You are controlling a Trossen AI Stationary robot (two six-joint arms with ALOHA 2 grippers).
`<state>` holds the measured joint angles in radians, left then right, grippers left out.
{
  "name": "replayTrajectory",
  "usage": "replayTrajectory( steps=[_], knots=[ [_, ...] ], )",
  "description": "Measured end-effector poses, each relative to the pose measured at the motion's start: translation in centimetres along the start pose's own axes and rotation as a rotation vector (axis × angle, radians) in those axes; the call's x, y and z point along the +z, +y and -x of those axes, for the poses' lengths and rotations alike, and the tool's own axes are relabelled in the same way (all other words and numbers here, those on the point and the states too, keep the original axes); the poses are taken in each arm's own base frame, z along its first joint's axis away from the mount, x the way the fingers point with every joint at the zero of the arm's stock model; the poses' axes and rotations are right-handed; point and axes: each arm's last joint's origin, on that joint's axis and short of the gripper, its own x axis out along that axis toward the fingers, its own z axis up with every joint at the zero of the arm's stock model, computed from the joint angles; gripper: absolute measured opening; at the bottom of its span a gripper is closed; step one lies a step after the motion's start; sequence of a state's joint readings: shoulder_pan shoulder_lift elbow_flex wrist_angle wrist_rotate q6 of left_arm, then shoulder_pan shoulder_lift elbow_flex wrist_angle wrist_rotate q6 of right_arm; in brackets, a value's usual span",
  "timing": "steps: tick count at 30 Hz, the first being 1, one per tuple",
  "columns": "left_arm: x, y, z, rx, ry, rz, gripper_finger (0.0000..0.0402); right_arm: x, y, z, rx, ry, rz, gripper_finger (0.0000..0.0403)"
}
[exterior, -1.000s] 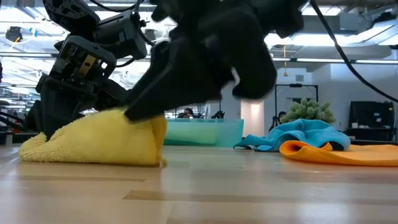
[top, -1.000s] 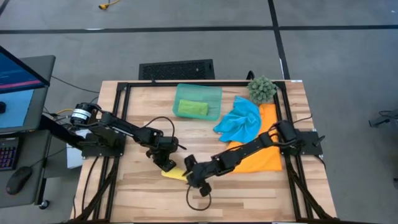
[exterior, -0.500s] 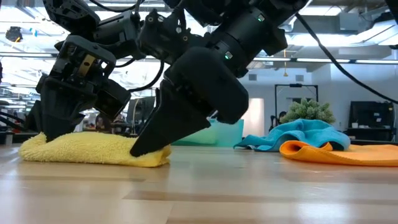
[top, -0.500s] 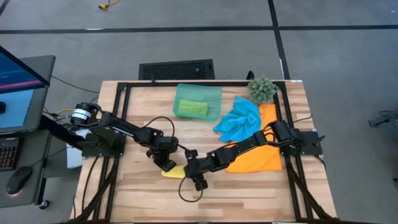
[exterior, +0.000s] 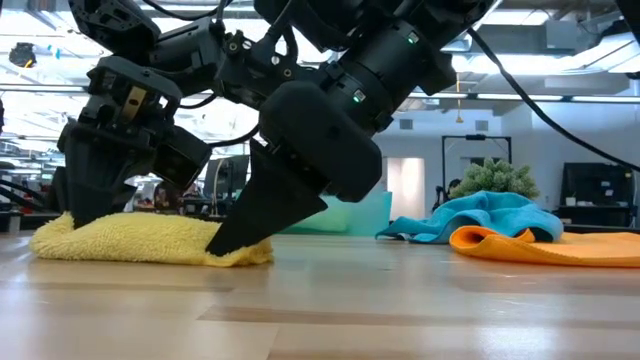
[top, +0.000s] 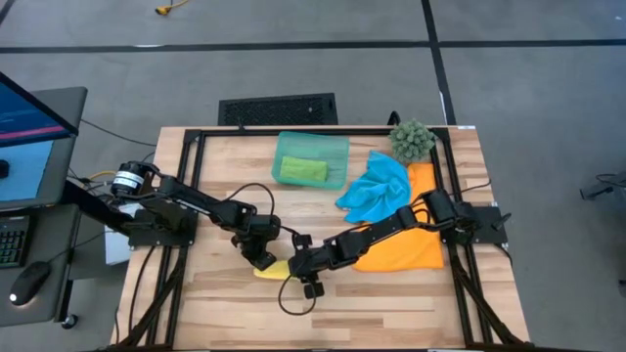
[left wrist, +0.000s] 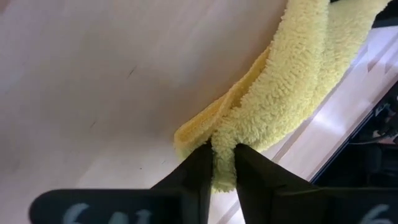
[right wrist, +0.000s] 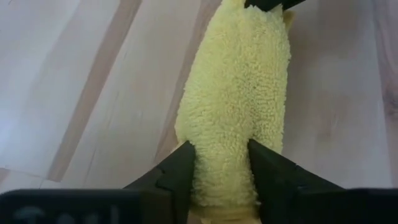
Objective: Roll microfiber towels into tight, uniform cylinder then place into a basket
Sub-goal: Roll the yellow microfiber cloth, then put the rolled yellow microfiber cloth into the blue bin
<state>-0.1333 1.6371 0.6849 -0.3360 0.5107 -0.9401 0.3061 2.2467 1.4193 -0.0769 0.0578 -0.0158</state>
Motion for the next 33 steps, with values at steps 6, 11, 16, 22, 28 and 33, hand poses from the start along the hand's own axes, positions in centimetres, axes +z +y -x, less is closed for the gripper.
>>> replayTrajectory(
  steps=[6, 11, 16, 22, 28, 33],
  knots=[
    [0.0, 0.0, 0.0, 0.004, -0.011, -0.032, 0.0094, 0.0, 0.0, 0.0, -0.002, 0.002, -0.016, 0.0086],
    [0.1, -0.1, 0.0, 0.002, -0.016, -0.071, 0.0116, -0.1, 0.1, 0.0, 0.000, 0.003, -0.015, 0.0044],
    [0.0, -0.2, 0.4, 0.013, -0.056, -0.158, 0.0116, -0.1, 0.3, 0.0, 0.003, 0.003, -0.009, 0.0043],
    [-0.8, -0.7, 3.1, 0.074, -0.240, -0.246, 0.0111, -0.1, 0.6, 0.0, 0.004, 0.006, -0.005, 0.0043],
    [-3.4, -0.7, 6.2, 0.183, -0.363, -0.264, 0.0110, 0.0, 0.5, 0.7, -0.019, 0.030, -0.003, 0.0043],
    [-5.8, -1.2, 8.0, 0.183, -0.482, -0.297, 0.0110, 0.3, 0.0, 2.6, -0.076, 0.082, -0.002, 0.0043]
  ],
)
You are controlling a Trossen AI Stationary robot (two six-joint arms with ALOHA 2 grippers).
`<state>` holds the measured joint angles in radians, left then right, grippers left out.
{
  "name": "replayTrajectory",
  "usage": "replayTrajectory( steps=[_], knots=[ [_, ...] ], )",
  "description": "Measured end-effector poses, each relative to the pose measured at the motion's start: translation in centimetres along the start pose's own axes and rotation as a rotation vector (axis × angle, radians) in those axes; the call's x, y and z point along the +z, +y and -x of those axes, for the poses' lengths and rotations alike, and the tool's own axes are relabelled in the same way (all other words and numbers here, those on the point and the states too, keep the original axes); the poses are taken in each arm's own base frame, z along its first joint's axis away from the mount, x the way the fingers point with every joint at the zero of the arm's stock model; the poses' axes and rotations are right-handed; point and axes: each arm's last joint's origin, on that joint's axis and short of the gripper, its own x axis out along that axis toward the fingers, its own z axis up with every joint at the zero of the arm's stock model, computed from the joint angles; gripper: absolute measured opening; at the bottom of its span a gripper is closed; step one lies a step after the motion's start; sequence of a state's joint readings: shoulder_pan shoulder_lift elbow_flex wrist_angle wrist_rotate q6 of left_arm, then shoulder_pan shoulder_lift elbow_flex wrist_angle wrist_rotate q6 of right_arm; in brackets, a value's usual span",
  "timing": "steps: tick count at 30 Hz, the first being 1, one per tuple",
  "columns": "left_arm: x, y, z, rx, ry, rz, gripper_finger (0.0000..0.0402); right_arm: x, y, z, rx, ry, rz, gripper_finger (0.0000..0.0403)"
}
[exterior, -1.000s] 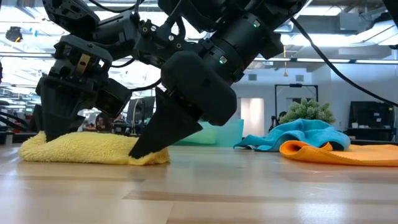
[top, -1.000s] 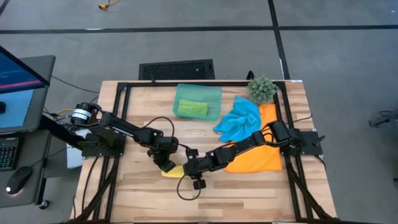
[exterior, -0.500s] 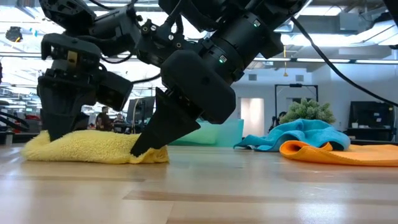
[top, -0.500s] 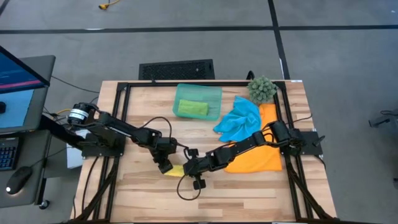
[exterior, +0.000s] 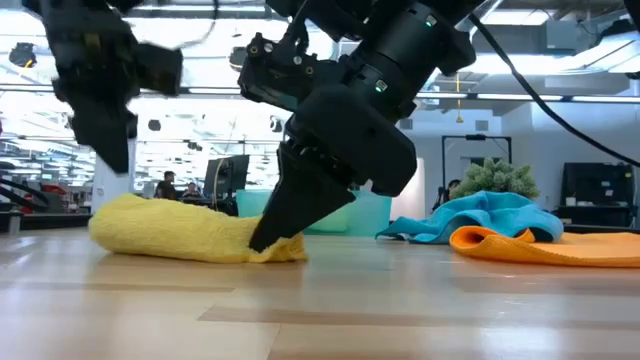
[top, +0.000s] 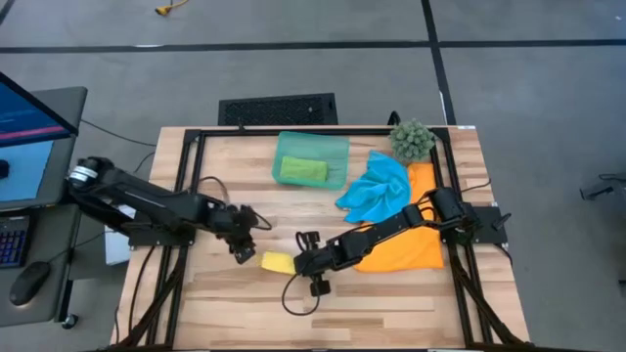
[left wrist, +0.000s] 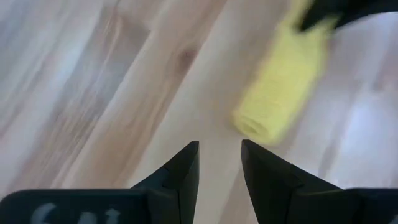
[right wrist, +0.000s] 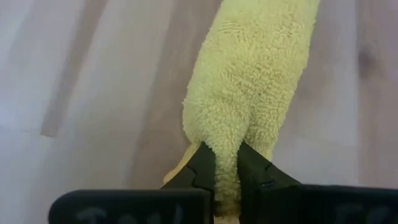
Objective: Roll microfiber towels into tight, uniform cylinder then place into a basket
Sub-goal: Put the rolled yellow microfiber cloth into the blue bin
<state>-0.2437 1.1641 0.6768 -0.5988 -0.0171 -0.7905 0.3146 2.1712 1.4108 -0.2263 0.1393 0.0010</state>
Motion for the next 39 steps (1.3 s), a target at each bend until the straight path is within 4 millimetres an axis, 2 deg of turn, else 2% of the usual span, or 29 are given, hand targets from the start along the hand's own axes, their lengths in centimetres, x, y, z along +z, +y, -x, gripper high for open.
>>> replayTrajectory(
  steps=[4, 6, 12, 18, 24, 31, 36, 39],
  knots=[
    [-1.5, -0.6, 1.3, -0.032, -0.127, -0.040, 0.0110, -0.2, -0.9, 0.9, -0.050, 0.044, -0.002, 0.0043],
    [-2.4, -0.8, 1.3, -0.047, -0.206, -0.037, 0.0110, -0.2, -1.3, 1.3, -0.060, 0.064, -0.004, 0.0043],
    [-5.2, 0.2, -0.7, -0.173, -0.328, -0.016, 0.0110, -0.2, -2.8, 1.7, -0.114, 0.083, 0.002, 0.0043],
    [-6.6, 1.3, -2.6, -0.266, -0.434, -0.012, 0.0110, 0.2, -4.5, 2.7, -0.146, 0.070, 0.018, 0.0042],
    [-7.2, 2.2, -3.4, -0.307, -0.504, -0.028, 0.0110, 1.0, -6.7, 4.7, -0.175, 0.038, 0.020, 0.0042],
    [-6.9, 2.0, -3.1, -0.281, -0.588, -0.119, 0.0110, 1.9, -9.6, 8.3, -0.248, -0.017, 0.037, 0.0042],
    [-6.9, 1.9, -3.0, -0.285, -0.583, -0.127, 0.0110, 2.3, -12.8, 10.7, -0.340, -0.061, 0.056, 0.0042],
    [-6.9, 2.0, -3.0, -0.281, -0.587, -0.125, 0.0110, 1.9, -15.2, 11.4, -0.421, -0.035, 0.097, 0.0042]
  ],
)
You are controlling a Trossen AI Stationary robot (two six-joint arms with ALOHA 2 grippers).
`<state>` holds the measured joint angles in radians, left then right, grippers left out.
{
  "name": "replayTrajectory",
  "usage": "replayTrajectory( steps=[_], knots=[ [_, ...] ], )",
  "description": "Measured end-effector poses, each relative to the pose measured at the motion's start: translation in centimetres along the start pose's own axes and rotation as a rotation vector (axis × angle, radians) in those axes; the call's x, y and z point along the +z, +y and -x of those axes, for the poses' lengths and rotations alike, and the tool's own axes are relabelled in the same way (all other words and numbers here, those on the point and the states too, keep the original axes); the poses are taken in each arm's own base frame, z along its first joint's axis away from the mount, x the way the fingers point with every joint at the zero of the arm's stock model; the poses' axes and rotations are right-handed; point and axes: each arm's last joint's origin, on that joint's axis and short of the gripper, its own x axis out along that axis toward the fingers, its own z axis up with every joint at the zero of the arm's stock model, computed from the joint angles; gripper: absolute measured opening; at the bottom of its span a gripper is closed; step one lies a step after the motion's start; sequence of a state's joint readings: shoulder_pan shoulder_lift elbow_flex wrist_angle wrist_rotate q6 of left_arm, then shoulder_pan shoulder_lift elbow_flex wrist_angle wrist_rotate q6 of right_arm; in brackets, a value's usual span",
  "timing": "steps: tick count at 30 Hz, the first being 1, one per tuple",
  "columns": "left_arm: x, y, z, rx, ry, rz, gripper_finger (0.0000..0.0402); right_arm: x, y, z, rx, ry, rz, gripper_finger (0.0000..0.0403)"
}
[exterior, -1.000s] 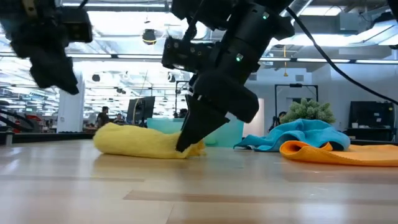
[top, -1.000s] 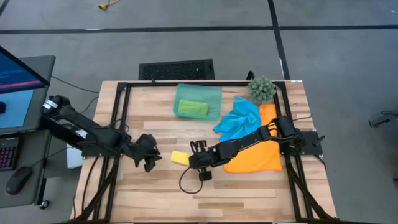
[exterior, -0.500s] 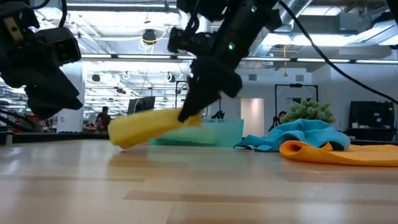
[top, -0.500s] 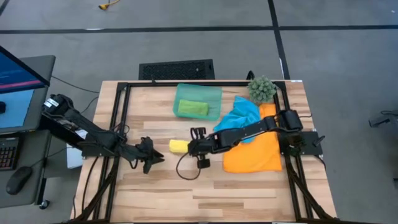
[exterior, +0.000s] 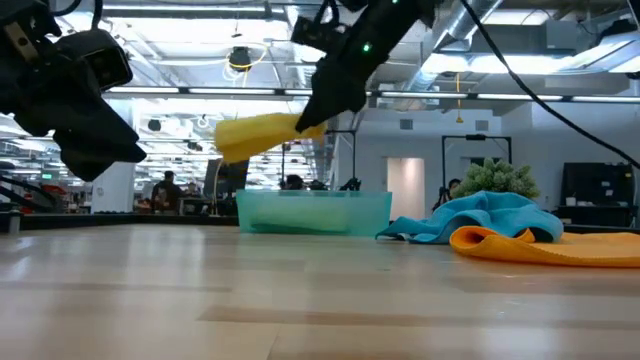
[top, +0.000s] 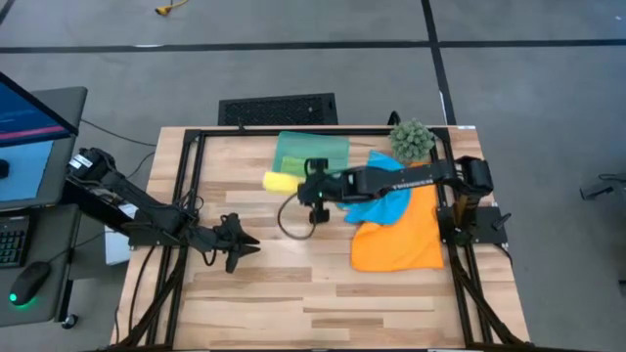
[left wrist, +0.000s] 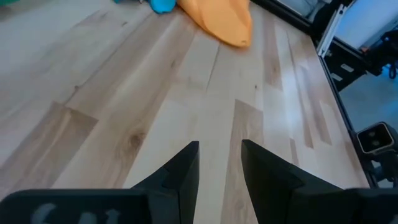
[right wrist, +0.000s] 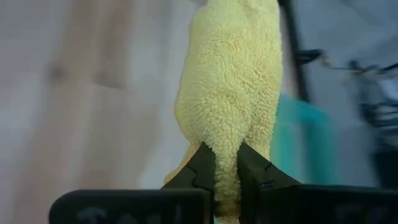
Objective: Roll microfiber towels into tight, uniform cylinder then place into a basket
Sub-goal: Put the rolled yellow microfiber cloth into the blue bin
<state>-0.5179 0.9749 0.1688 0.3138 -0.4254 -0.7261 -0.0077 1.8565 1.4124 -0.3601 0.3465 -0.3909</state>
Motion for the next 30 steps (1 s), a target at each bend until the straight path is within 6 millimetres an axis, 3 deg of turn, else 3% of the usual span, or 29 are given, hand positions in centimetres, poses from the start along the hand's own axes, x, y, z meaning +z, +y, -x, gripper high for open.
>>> replayTrajectory(
  steps=[8, 14, 23, 30],
  knots=[
    [0.2, 0.2, -0.1, 0.025, -0.019, 0.004, 0.0110, -3.0, -6.0, -1.8, -0.122, 0.109, 0.125, 0.0042],
    [0.4, 0.4, -0.2, 0.049, -0.035, 0.004, 0.0110, -5.0, -9.0, -2.5, -0.158, 0.182, 0.179, 0.0042],
    [0.8, 1.2, -0.4, 0.121, -0.064, 0.017, 0.0110, -7.3, -10.2, -4.7, -0.147, 0.294, 0.365, 0.0042],
    [1.1, 1.9, -0.6, 0.168, -0.062, 0.011, 0.0110, -8.3, -9.8, -8.1, -0.215, 0.399, 0.552, 0.0041]
  ],
)
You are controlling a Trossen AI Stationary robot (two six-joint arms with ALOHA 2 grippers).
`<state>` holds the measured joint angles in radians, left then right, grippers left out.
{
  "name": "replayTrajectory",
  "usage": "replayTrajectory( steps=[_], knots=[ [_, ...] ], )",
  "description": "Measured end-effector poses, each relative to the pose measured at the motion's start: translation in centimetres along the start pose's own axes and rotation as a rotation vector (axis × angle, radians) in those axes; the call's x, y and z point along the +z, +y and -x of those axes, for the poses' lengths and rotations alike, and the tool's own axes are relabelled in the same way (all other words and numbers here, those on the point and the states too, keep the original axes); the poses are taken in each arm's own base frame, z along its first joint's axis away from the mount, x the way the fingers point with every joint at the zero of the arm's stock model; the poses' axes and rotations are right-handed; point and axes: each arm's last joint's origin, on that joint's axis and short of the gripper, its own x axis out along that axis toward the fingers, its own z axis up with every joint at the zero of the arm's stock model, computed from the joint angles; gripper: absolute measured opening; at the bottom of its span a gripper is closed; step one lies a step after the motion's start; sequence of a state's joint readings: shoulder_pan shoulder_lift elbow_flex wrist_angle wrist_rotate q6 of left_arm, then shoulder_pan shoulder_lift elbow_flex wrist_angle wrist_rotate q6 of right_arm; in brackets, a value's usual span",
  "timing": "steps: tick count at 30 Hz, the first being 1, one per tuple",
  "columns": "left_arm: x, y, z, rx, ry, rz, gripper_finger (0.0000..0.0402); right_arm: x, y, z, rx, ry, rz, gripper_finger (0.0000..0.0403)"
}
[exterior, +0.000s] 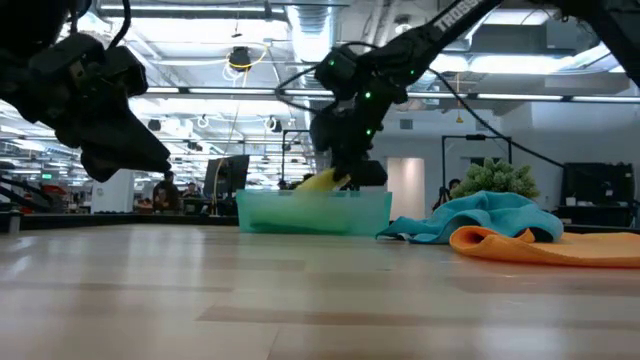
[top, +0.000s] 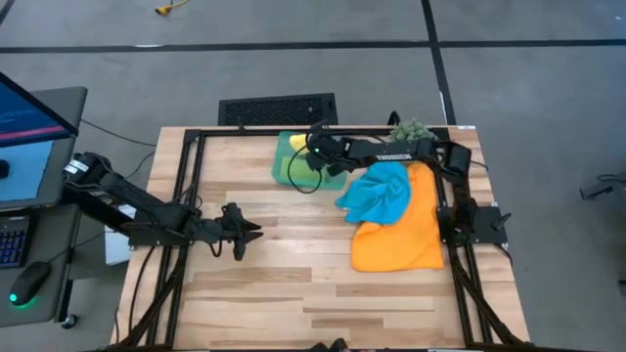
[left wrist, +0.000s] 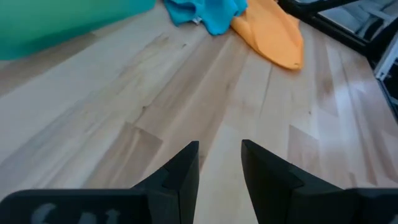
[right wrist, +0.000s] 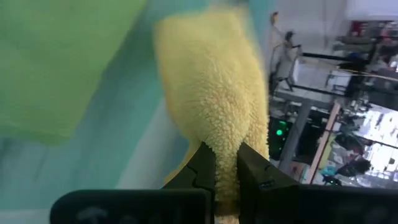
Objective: Roll microfiber towels into tight, uniform cylinder then place into a basket
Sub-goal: Put the rolled yellow microfiber cloth into the blue bin
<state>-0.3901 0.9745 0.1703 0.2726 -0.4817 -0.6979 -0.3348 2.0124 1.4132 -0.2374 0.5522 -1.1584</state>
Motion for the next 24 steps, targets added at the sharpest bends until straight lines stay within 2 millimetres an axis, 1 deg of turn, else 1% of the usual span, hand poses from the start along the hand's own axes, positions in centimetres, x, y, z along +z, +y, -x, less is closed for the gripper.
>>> replayTrajectory(
  steps=[1, 6, 9, 14, 21, 24],
  knots=[
    [0.0, 0.1, 0.0, 0.002, 0.001, 0.002, 0.0110, 0.0, 0.1, -0.2, 0.000, 0.004, 0.002, 0.0041],
    [0.1, 0.3, -0.2, 0.018, 0.005, 0.000, 0.0110, -0.2, -0.7, -0.5, -0.042, -0.035, -0.039, 0.0041],
    [0.1, 0.4, -0.2, 0.024, 0.009, 0.000, 0.0110, 0.0, -0.9, -0.5, -0.059, -0.059, -0.008, 0.0041],
    [0.0, 0.5, -0.2, 0.024, 0.023, -0.005, 0.0110, 0.2, -0.7, -0.4, -0.037, -0.107, 0.047, 0.0041],
    [0.0, 0.5, -0.2, 0.026, 0.024, -0.004, 0.0110, -0.1, -0.9, -0.6, -0.036, -0.116, 0.040, 0.0041],
    [0.1, 0.5, -0.2, 0.025, 0.024, -0.004, 0.0110, -0.2, -0.9, -0.8, -0.018, -0.165, 0.044, 0.0041]
  ],
)
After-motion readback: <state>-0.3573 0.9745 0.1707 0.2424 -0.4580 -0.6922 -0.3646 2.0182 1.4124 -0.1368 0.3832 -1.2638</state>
